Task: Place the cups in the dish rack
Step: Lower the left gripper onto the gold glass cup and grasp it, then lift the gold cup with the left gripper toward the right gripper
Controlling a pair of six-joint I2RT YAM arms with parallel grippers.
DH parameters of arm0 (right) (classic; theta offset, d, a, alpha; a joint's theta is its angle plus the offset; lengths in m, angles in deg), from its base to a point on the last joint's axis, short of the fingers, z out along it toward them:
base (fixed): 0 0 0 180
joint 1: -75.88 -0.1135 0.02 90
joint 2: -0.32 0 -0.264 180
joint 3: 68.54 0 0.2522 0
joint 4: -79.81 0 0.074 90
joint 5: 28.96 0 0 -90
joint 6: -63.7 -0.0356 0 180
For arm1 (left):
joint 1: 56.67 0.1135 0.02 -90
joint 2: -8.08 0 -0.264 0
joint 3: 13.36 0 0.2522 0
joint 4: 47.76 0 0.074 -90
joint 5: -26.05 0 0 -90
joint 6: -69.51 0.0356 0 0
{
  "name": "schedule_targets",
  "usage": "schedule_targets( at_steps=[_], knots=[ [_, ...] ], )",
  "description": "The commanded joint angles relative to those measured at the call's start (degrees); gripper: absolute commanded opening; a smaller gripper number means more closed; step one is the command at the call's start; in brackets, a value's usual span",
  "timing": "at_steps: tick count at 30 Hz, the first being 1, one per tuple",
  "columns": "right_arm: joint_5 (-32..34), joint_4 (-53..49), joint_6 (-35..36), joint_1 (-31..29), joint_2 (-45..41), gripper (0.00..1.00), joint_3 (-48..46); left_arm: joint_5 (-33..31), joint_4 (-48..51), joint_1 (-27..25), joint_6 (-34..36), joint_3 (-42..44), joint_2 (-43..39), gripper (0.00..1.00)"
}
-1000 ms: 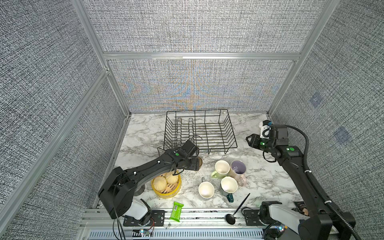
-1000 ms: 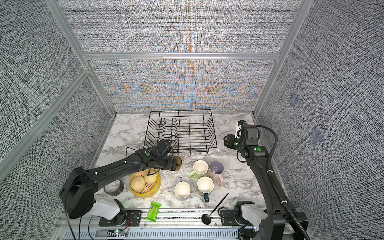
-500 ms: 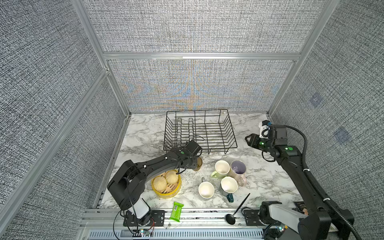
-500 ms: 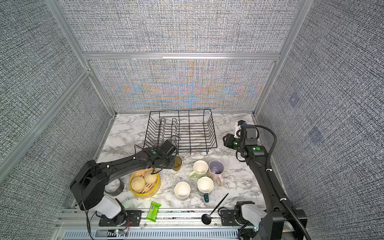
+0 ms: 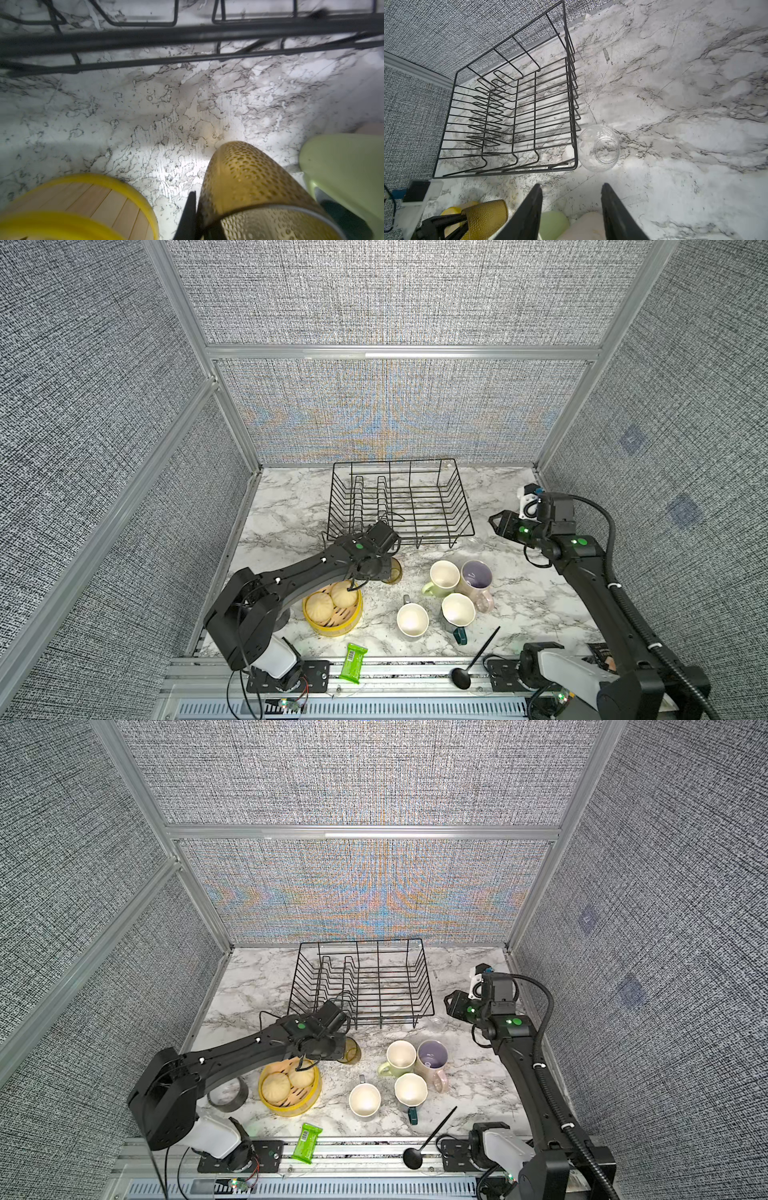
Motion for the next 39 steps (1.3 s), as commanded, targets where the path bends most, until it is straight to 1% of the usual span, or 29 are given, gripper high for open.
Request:
schedule_targets(
  at_steps=[1,2,3,6,7,8,9,11,12,14,17,19,21,23,24,26,28,29,31,33,36,39],
  knots=[
    [-3.3,2.3,-2.2,0.0,-1.2,0.48,-1.1,0.3,1.1,0.1,1.8,-0.7,-4.0,0.0],
    [-4.3,3.5,-2.3,0.0,-1.6,0.49,-1.7,0.1,1.3,0.1,2.2,-1.1,-5.4,0.0],
    [-5.4,4.7,-2.4,-0.1,-1.9,0.51,-2.4,-0.2,1.5,0.1,2.6,-1.5,-7.0,0.0],
    [-11.7,7.0,-3.1,-0.1,-2.3,0.55,-3.0,-0.7,0.2,0.2,3.6,-2.6,-11.1,0.0],
    [-14.5,8.3,-3.8,-0.2,-2.6,0.64,-3.4,0.3,-1.1,0.5,4.0,-2.8,-12.3,0.0],
    [-16.2,9.9,-4.6,-0.5,-3.0,0.73,-4.0,2.6,-2.8,1.1,4.1,-2.6,-13.4,0.0],
    [-17.6,12.2,-6.0,-0.7,-3.7,0.77,-5.1,5.9,-5.4,2.3,4.0,-2.3,-14.4,0.0],
    [-18.6,15.5,-8.5,-1.0,-5.1,0.86,-6.7,11.8,-9.6,4.8,3.0,-2.2,-15.7,0.0],
    [-19.0,17.2,-9.8,-1.1,-5.8,0.87,-7.4,14.4,-11.1,6.1,2.4,-2.5,-16.1,0.0],
    [-21.1,20.7,-13.5,-1.4,-6.9,0.87,-8.5,17.6,-12.7,7.7,1.7,-3.6,-16.4,0.0],
    [-24.6,30.5,-22.9,-2.6,-7.7,0.87,-11.8,21.5,-15.1,8.8,2.3,-5.0,-16.2,0.0],
    [-25.5,37.2,-29.7,-3.9,-7.5,0.87,-14.2,25.7,-17.8,9.5,1.6,-5.3,-15.5,0.0],
    [-26.8,43.3,-35.3,-5.1,-6.7,0.87,-15.6,31.4,-23.0,10.4,-2.8,-4.9,-14.3,0.0],
    [-28.3,47.3,-38.5,-6.2,-5.5,0.87,-15.9,36.7,-31.0,11.3,-8.8,-3.7,-13.0,0.0],
    [-29.2,49.3,-40.1,-6.9,-4.9,0.87,-15.9,38.6,-34.5,11.4,-11.6,-3.2,-12.2,0.0],
    [-30.1,52.6,-42.8,-8.1,-4.0,0.87,-15.9,41.1,-38.3,11.4,-14.4,-3.6,-10.8,0.0],
    [-29.1,53.6,-45.5,-9.3,-3.3,0.88,-16.0,41.9,-37.2,11.4,-14.1,-5.3,-9.9,0.0],
    [-28.7,54.8,-48.1,-9.8,-2.6,0.9,-16.2,41.8,-36.3,11.4,-14.0,-5.8,-9.5,0.0],
    [-31.0,63.5,-53.0,-10.5,-0.5,0.91,-17.2,42.1,-37.5,11.4,-15.0,-5.8,-8.8,0.0],
    [-33.4,71.9,-57.2,-11.5,2.1,0.91,-17.3,43.2,-40.8,11.5,-17.4,-5.4,-7.9,0.0],
    [-34.5,77.0,-60.4,-12.7,4.4,0.91,-16.9,43.8,-43.3,11.5,-19.6,-5.5,-6.4,0.0],
    [-33.4,81.7,-62.9,-14.1,5.4,0.93,-17.6,44.2,-42.1,11.5,-19.4,-6.7,-5.1,0.0]
  ],
)
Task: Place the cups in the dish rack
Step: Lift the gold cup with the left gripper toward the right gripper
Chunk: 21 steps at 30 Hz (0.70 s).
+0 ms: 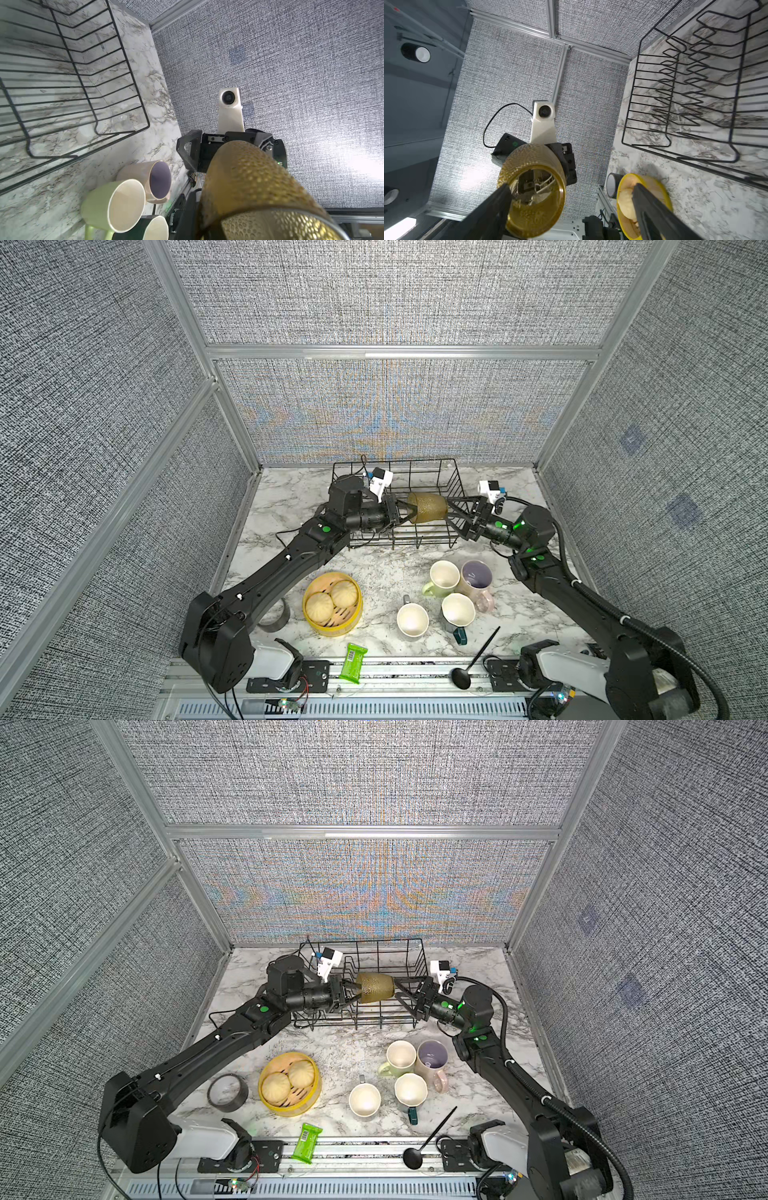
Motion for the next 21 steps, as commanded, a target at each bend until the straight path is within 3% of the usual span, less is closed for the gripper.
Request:
schedule_targets(
  at_steps=[1,7,11,15,21],
  knots=[
    [-1.8,12.0,-5.3,-1.4,0.6,0.93,-0.4,1.7,-1.9,-0.1,-1.1,-1.1,1.0,0.0],
    [-0.6,15.0,-6.7,-2.8,2.1,0.93,0.1,-1.5,-3.0,0.0,-1.9,0.4,0.8,0.0],
    [5.0,14.7,-8.2,-2.4,1.6,0.93,-2.8,-3.1,-5.5,0.6,-3.0,2.5,-0.4,0.0],
    [7.4,9.2,-3.9,-1.3,1.1,0.93,-5.2,-3.3,-10.0,0.6,-4.4,5.4,-2.3,0.0],
    [6.7,10.5,-3.1,-1.3,1.6,0.93,-5.1,-4.3,-9.9,1.4,-4.4,8.2,-3.9,0.0]
  ],
)
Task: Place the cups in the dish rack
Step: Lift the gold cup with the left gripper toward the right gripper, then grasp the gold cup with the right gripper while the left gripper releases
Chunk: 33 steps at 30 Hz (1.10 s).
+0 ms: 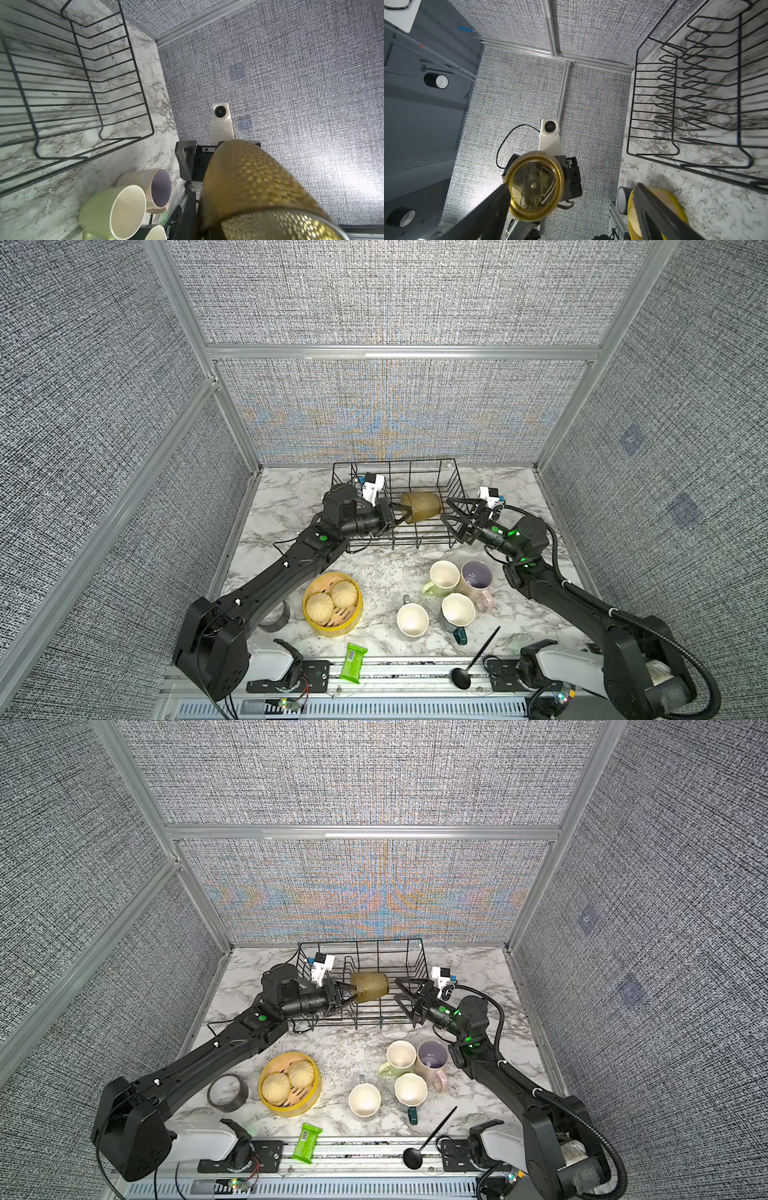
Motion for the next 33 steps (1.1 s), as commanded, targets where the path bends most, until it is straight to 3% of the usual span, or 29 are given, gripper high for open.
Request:
schedule_targets(
  at_steps=[1,7,16,22,33],
  knots=[
    [-0.1,1.1,2.0,0.0,0.0,0.93,0.5,-1.2,-3.3,0.4,-0.3,1.1,-0.8,0.0],
    [-2.9,3.9,1.5,-0.7,1.1,0.94,3.0,0.6,-5.1,0.5,-1.2,1.5,0.4,0.0],
    [-6.0,-1.6,6.5,-5.0,3.2,0.95,8.9,5.9,-9.9,0.4,-4.5,0.0,4.8,0.0],
    [-5.9,2.5,3.4,-5.1,6.7,0.95,9.9,5.9,-9.5,0.4,-4.4,-1.5,4.9,0.0],
    [-5.7,14.8,-3.9,-6.6,12.6,0.76,11.8,5.6,-4.5,0.6,-2.8,-2.1,4.4,0.04]
  ],
)
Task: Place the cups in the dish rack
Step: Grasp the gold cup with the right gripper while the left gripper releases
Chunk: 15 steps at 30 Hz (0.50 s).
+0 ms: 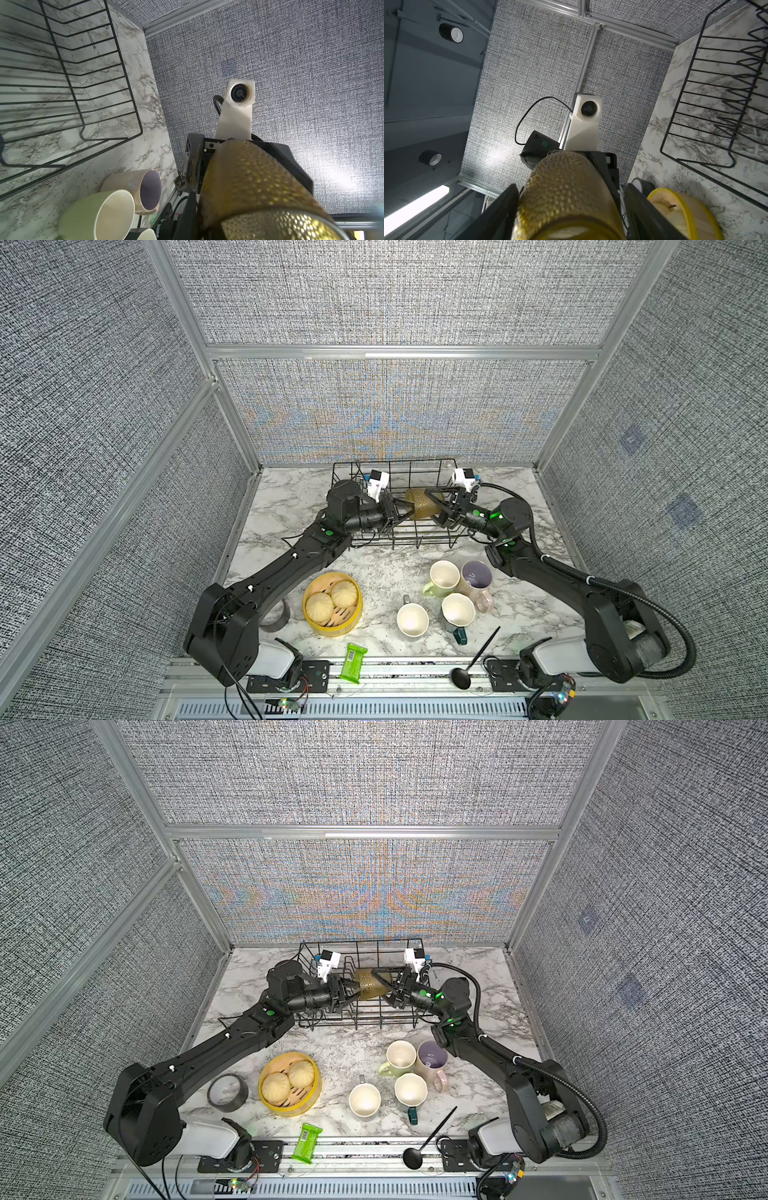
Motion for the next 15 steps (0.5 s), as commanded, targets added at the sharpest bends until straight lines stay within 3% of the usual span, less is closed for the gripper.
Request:
schedule_targets(
  at_steps=[1,12,15],
  knots=[
    [0.7,6.5,-2.7,-0.5,0.6,0.75,-0.4,0.6,1.0,0.2,1.0,-0.3,-0.4,0.04],
    [3.6,4.6,-0.8,-1.1,1.3,0.65,-0.9,0.4,2.5,2.2,1.9,-0.3,0.9,0.12],
    [4.1,3.3,-0.5,-1.1,1.7,0.63,0.0,0.8,1.7,2.8,1.3,0.1,1.4,0.19]
  ],
)
